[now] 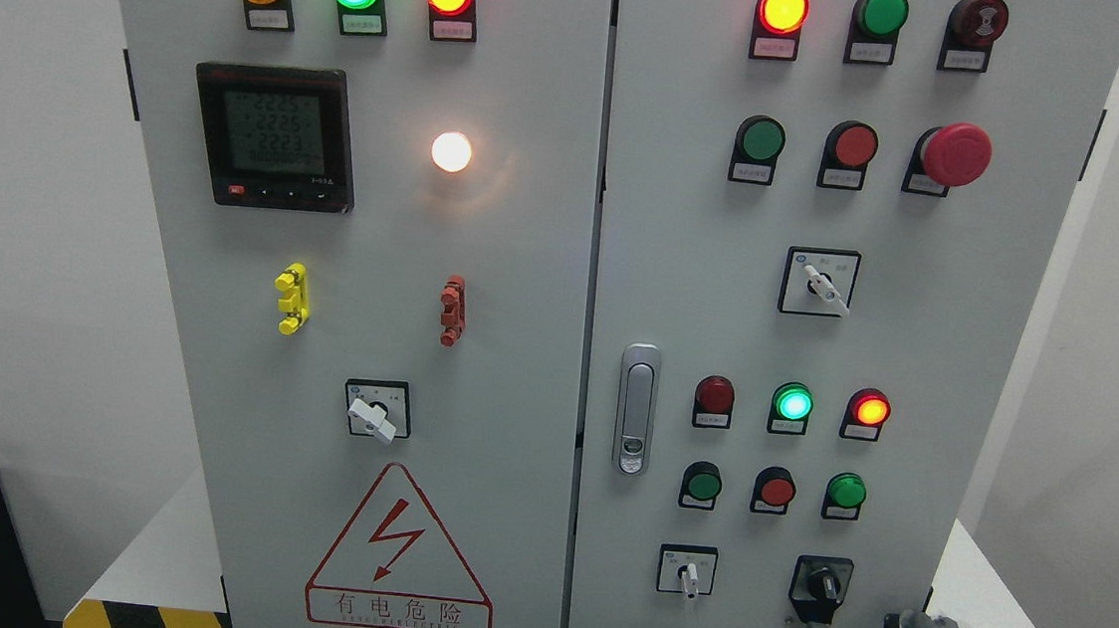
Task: Flip black knob to close circuit
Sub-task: 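Release the knob and lower the right hand away from the cabinet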
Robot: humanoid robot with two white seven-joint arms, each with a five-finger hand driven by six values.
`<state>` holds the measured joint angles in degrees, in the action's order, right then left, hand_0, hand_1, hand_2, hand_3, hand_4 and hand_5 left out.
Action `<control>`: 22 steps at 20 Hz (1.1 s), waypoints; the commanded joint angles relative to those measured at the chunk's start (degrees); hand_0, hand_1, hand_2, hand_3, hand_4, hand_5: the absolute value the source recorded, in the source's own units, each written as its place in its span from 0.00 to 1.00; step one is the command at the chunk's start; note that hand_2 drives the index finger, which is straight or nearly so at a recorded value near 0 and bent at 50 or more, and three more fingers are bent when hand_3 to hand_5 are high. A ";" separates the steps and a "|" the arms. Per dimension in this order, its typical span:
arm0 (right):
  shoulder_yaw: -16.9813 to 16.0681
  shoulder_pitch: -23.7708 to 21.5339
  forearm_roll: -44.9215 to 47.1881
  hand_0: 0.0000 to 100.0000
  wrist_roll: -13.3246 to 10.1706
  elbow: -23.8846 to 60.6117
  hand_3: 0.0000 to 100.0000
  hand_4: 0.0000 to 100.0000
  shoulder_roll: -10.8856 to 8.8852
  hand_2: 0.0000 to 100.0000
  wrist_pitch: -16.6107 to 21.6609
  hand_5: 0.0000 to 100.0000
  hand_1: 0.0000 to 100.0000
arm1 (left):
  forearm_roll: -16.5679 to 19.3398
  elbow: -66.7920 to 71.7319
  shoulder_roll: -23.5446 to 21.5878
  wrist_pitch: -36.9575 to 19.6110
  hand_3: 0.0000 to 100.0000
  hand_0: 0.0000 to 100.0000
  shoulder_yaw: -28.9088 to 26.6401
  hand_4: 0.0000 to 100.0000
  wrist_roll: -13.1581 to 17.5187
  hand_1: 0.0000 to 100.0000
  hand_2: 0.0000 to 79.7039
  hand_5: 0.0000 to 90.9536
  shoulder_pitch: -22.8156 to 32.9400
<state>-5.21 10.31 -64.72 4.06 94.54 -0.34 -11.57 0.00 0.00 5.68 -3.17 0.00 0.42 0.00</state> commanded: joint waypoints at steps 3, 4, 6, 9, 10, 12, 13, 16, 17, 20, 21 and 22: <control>-0.06 -5.55 16.16 0.00 -1.25 6.78 0.99 0.78 3.50 0.81 1.28 0.85 0.09 | -0.44 -1.93 0.03 0.01 0.05 0.00 -0.62 0.03 0.02 0.00 0.00 0.00 1.93; -0.85 -7.04 21.60 0.00 -1.34 8.36 0.96 0.79 3.59 0.78 2.16 0.85 0.09 | -0.44 -1.93 0.03 0.01 0.05 0.00 -0.62 0.03 0.02 0.00 0.00 0.00 1.93; -2.60 -10.03 35.47 0.00 -0.64 11.35 0.94 0.80 3.59 0.70 4.53 0.80 0.08 | -0.44 -1.93 -0.06 0.01 0.05 0.00 -0.62 0.03 0.02 0.00 0.00 0.00 1.93; -5.15 -14.43 55.97 0.00 2.51 14.70 0.77 0.65 3.59 0.45 4.72 0.56 0.07 | -0.44 -1.93 0.03 0.01 0.05 0.00 -0.62 0.03 0.02 0.00 0.00 0.00 1.93; -6.56 -16.01 59.85 0.00 4.96 15.14 0.57 0.47 3.67 0.29 5.06 0.34 0.07 | -0.44 -1.93 0.03 0.01 0.05 0.00 -0.62 0.03 0.02 0.00 0.00 0.00 1.93; -8.58 -19.17 64.88 0.00 8.84 15.32 0.35 0.30 3.76 0.14 5.77 0.13 0.05 | -0.44 -1.93 -0.06 0.01 0.05 0.00 -0.62 0.03 0.02 0.00 0.00 0.00 1.93; -9.37 -20.75 67.42 0.00 10.42 15.58 0.19 0.15 3.76 0.03 6.64 0.00 0.02 | -0.44 -1.93 -0.06 0.01 0.05 0.00 -0.62 0.03 0.02 0.00 0.00 0.00 1.93; -10.52 -25.50 75.51 0.00 14.21 15.59 0.09 0.04 3.59 0.00 11.56 0.00 0.00 | -0.44 -1.93 0.03 0.01 0.05 0.00 -0.62 0.03 0.02 0.00 0.00 0.00 1.93; -10.61 -26.82 77.10 0.00 14.30 15.59 0.08 0.03 3.24 0.00 12.61 0.00 0.00 | -0.44 -1.93 0.03 0.01 0.05 0.00 -0.62 0.03 0.02 0.00 0.00 0.00 1.93; -12.36 -28.76 78.70 0.00 14.57 15.59 0.07 0.03 3.32 0.00 14.64 0.00 0.00 | -0.44 -1.93 -0.06 0.01 0.05 0.00 -0.62 0.03 0.02 0.00 0.00 0.00 1.93; -12.63 -29.64 78.79 0.00 15.70 15.50 0.07 0.03 3.41 0.00 15.17 0.00 0.00 | -0.44 -1.93 0.03 0.01 0.05 0.00 -0.62 0.03 0.02 0.00 0.00 0.00 1.93; -13.07 -30.34 78.87 0.00 17.80 15.24 0.07 0.03 3.50 0.00 15.61 0.00 0.00 | -0.53 -1.93 0.03 0.01 0.05 0.00 -0.62 0.03 0.02 0.00 0.00 0.00 1.93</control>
<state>-13.00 -14.42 6.46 18.97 106.98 2.67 2.47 0.00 0.00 5.67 -3.17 0.00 0.42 0.00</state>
